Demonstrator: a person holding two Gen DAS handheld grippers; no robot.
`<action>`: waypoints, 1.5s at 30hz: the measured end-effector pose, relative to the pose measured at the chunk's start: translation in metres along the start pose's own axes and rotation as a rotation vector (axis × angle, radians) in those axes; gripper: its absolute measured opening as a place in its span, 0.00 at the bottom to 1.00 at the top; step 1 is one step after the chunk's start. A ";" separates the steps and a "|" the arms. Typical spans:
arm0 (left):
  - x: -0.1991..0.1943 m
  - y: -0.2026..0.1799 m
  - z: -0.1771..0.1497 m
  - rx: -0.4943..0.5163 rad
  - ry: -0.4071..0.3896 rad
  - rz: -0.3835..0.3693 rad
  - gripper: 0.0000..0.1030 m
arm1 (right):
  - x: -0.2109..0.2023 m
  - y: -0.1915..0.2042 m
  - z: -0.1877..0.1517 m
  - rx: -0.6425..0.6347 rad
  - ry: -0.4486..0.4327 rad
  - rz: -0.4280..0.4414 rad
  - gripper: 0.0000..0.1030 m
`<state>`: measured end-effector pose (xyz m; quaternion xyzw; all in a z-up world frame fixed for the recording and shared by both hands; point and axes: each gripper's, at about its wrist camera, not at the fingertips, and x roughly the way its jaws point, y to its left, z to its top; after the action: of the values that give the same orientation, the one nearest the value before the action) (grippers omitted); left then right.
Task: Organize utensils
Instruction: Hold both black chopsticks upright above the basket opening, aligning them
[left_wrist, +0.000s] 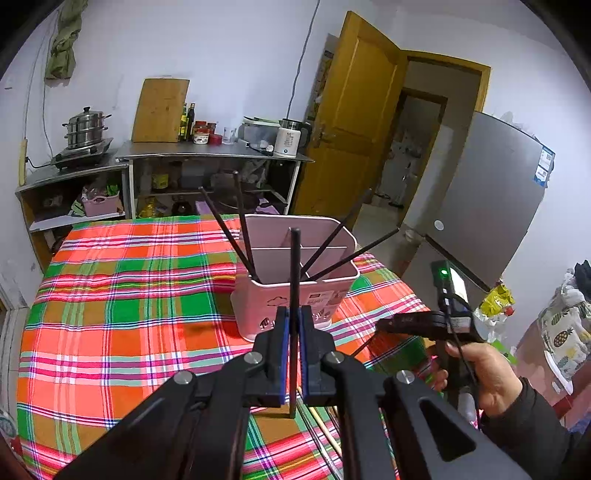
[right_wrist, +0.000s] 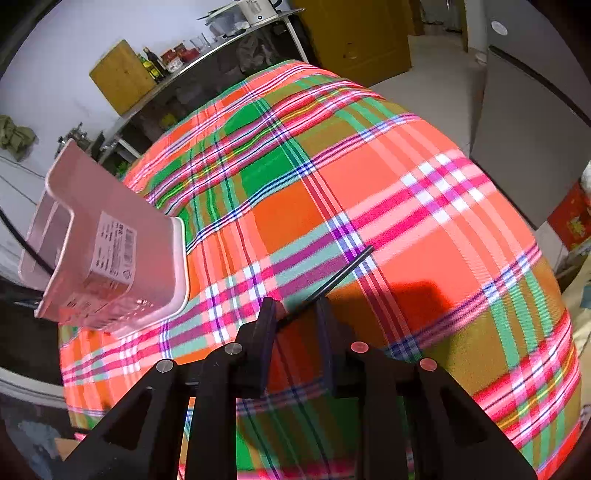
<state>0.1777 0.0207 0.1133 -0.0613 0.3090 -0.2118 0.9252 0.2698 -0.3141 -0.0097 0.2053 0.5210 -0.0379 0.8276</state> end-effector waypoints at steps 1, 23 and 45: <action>0.000 0.000 0.000 0.001 0.000 -0.002 0.05 | 0.001 0.003 0.002 -0.004 0.001 -0.011 0.22; 0.000 -0.002 0.000 0.005 0.003 0.001 0.05 | -0.016 0.002 0.008 -0.071 -0.050 0.029 0.00; 0.003 0.009 0.000 -0.013 -0.002 -0.031 0.05 | 0.016 0.021 0.022 -0.088 -0.018 -0.114 0.08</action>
<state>0.1833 0.0272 0.1093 -0.0722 0.3083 -0.2240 0.9217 0.3014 -0.3003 -0.0096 0.1384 0.5255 -0.0640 0.8370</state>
